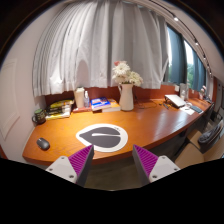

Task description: Arrange mouse

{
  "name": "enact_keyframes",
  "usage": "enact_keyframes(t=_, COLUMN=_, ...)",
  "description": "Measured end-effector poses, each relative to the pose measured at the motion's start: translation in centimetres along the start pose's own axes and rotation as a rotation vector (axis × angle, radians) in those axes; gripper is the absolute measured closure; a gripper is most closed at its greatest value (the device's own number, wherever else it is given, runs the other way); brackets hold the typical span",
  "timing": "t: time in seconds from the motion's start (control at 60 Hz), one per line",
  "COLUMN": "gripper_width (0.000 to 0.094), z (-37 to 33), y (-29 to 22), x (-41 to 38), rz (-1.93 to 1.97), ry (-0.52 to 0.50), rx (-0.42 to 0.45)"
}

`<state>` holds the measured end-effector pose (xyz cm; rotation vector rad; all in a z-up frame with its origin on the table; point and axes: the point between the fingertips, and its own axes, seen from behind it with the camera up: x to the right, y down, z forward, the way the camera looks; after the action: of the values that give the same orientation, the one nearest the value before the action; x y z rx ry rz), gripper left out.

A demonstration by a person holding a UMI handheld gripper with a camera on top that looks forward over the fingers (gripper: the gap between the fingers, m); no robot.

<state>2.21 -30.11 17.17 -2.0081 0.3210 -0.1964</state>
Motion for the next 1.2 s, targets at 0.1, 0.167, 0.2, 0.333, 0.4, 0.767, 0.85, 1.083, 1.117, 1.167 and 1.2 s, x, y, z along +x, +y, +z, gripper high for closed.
enact_keyframes(t=0.1, gripper_width=0.017, z=4.4, y=7.6, x=-7.3, rz=-0.026, ry=-0.065, rx=-0.074)
enact_keyframes(t=0.167, gripper_width=0.0167, z=5.1, y=9.8, x=-11.5, rz=-0.039, ry=-0.119, rx=-0.114)
enact_keyframes(t=0.2, gripper_width=0.0168, z=5.4, y=10.6, x=-13.6, rz=-0.053, ry=-0.148, rx=-0.131)
enact_keyframes(t=0.333, gripper_width=0.0164, z=6.7, y=13.0, x=-21.7, rz=-0.109, ry=-0.261, rx=-0.19)
enact_keyframes(t=0.4, gripper_width=0.0155, z=7.5, y=13.6, x=-25.4, rz=-0.133, ry=-0.309, rx=-0.209)
enact_keyframes(t=0.767, gripper_width=0.0151, z=15.5, y=13.0, x=-36.7, rz=-0.223, ry=-0.369, rx=-0.279)
enact_keyframes(t=0.85, gripper_width=0.0151, z=17.3, y=12.2, x=-37.6, rz=-0.231, ry=-0.36, rx=-0.288)
enact_keyframes(t=1.083, gripper_width=0.0206, z=20.9, y=10.5, x=-37.6, rz=-0.202, ry=-0.316, rx=-0.32)
enact_keyframes(t=1.117, gripper_width=0.024, z=21.3, y=10.4, x=-37.5, rz=-0.2, ry=-0.306, rx=-0.317)
enact_keyframes(t=1.167, gripper_width=0.031, z=21.7, y=10.2, x=-37.4, rz=-0.193, ry=-0.294, rx=-0.322)
enact_keyframes(t=1.2, gripper_width=0.0343, z=21.8, y=10.2, x=-37.4, rz=-0.189, ry=-0.289, rx=-0.325)
